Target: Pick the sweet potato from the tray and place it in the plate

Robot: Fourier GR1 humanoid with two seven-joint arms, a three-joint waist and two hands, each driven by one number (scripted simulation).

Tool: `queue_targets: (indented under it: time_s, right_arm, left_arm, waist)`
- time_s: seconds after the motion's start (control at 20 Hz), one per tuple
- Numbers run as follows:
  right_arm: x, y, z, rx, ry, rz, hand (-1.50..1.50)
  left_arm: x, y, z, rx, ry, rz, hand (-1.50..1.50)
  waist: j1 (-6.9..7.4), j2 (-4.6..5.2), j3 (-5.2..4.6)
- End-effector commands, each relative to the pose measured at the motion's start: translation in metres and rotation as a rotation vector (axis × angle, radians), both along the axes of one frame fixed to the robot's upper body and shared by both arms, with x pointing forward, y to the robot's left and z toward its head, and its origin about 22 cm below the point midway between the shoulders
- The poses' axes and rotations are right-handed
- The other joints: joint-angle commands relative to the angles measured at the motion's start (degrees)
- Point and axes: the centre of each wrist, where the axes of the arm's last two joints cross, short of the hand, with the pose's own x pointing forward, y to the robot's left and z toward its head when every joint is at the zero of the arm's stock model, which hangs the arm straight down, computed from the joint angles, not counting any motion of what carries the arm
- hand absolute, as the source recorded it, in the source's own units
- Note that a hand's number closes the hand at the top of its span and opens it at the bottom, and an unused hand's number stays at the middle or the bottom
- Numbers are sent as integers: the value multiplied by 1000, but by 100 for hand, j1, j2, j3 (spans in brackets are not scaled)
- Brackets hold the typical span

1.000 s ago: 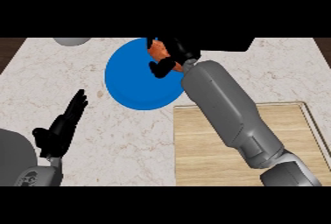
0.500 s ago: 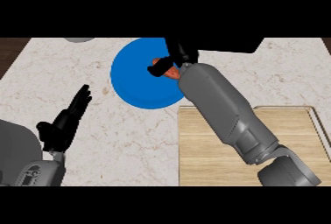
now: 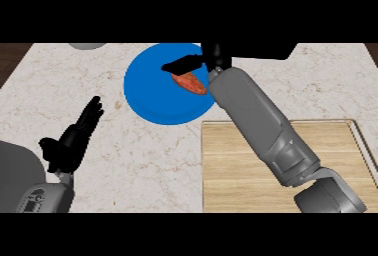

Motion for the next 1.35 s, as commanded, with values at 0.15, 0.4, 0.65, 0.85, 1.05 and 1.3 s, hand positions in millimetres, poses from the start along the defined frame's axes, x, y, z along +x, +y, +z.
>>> queue_targets:
  time_s: [0.15,0.4,0.65,0.85,1.05,1.3]
  right_arm:
    - [14,-61,-11,296,3,17,-150]
    - [10,-126,-59,317,6,27,-150]
    - [12,-192,-56,280,-22,110,-150]
    - [11,-203,-66,243,-26,142,-150]
    - [-4,-208,-99,222,-13,163,-150]
    - [-3,-233,-92,203,-57,125,-150]
  left_arm:
    - [-15,9,-12,18,3,27,0]
    - [-31,18,-18,-5,15,37,0]
    - [-18,11,-7,9,-1,55,0]
    - [-6,7,6,7,-7,23,0]
    - [-15,1,-6,9,9,19,0]
    - [-15,13,0,15,-6,12,0]
  waist:
    - [-200,-22,4]
    - [-210,-31,3]
    - [-263,-40,3]
    - [-171,-5,6]
    - [-183,-15,7]
    - [-102,24,11]
